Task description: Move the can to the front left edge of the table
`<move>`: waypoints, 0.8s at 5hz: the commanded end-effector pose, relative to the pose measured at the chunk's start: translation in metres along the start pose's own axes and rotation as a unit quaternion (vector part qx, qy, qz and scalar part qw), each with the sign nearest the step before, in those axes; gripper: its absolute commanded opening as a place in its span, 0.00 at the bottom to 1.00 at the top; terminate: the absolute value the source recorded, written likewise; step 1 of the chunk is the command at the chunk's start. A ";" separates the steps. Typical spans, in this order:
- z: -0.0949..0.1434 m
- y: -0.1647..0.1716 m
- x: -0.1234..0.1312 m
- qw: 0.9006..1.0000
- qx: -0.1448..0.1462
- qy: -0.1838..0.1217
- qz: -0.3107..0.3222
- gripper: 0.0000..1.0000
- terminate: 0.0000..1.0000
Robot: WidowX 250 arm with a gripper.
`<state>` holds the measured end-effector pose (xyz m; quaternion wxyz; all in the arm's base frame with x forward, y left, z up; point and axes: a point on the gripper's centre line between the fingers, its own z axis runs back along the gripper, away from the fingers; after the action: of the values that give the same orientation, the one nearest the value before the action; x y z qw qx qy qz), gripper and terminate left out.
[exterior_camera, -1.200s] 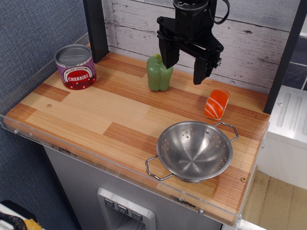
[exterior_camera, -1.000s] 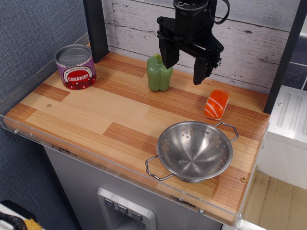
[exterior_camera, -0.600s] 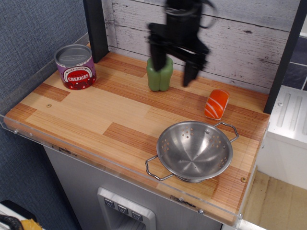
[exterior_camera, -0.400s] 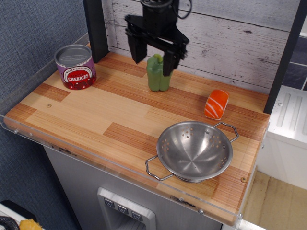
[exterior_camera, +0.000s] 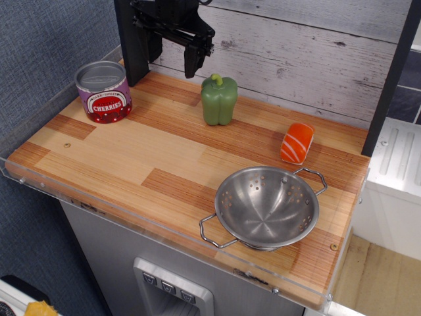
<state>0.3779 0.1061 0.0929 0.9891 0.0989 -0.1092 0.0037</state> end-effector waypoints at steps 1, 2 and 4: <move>-0.010 0.056 0.007 0.999 0.011 -0.029 0.039 1.00 0.00; -0.020 0.072 0.011 0.999 0.025 -0.029 0.029 1.00 0.00; -0.036 0.086 -0.001 0.998 0.024 -0.058 0.023 1.00 0.00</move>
<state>0.3816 0.1926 0.0539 0.9830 0.1110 -0.1445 0.0216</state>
